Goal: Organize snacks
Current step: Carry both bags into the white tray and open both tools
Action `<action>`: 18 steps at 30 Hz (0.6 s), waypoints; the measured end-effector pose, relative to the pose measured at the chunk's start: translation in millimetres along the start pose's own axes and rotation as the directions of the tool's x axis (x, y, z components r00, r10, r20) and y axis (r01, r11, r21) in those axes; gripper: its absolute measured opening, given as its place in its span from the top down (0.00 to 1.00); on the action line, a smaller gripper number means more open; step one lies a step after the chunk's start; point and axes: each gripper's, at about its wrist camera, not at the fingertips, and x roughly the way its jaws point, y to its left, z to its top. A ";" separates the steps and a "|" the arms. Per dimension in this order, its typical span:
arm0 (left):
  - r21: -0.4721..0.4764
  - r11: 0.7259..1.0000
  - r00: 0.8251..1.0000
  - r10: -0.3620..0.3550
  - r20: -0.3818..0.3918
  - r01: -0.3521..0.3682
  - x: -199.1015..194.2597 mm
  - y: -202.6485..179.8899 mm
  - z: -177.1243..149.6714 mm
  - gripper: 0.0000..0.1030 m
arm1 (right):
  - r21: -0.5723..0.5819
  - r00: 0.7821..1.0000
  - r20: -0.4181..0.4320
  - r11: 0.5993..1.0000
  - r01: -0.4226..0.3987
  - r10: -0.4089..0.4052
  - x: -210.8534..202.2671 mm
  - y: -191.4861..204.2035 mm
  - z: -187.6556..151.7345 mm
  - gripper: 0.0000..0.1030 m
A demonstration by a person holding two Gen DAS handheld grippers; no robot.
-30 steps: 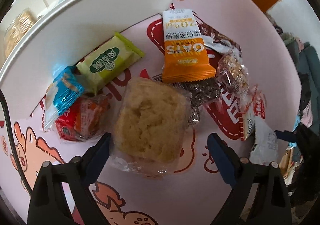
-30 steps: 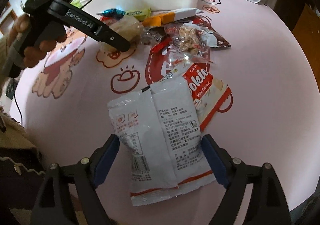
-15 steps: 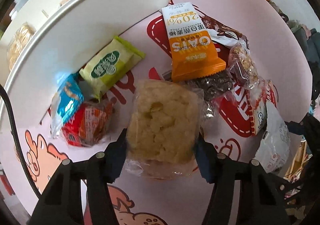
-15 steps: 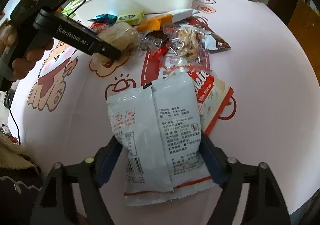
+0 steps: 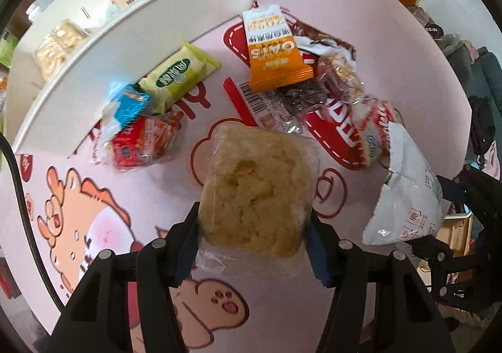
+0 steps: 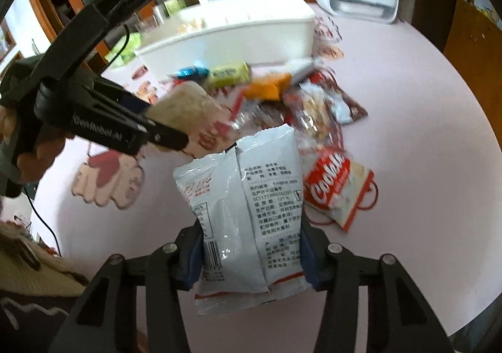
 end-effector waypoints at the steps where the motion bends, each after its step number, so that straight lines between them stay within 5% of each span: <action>1: -0.001 1.000 1.000 0.002 0.008 -0.002 -7.1 3.0 -5.4 0.43 | 0.004 1.000 0.017 1.000 -0.006 0.006 -3.3 1.9 3.1 0.51; 9: -0.047 0.997 0.989 0.072 0.132 -0.066 -70.4 13.1 -7.6 0.43 | 0.040 0.989 0.149 0.999 -0.031 0.025 -32.5 8.5 44.1 0.51; 18: -0.113 0.977 0.929 0.208 0.307 -0.181 -173.9 38.4 14.7 0.43 | 0.070 0.960 0.279 0.998 0.000 -0.020 -68.4 -1.3 131.4 0.51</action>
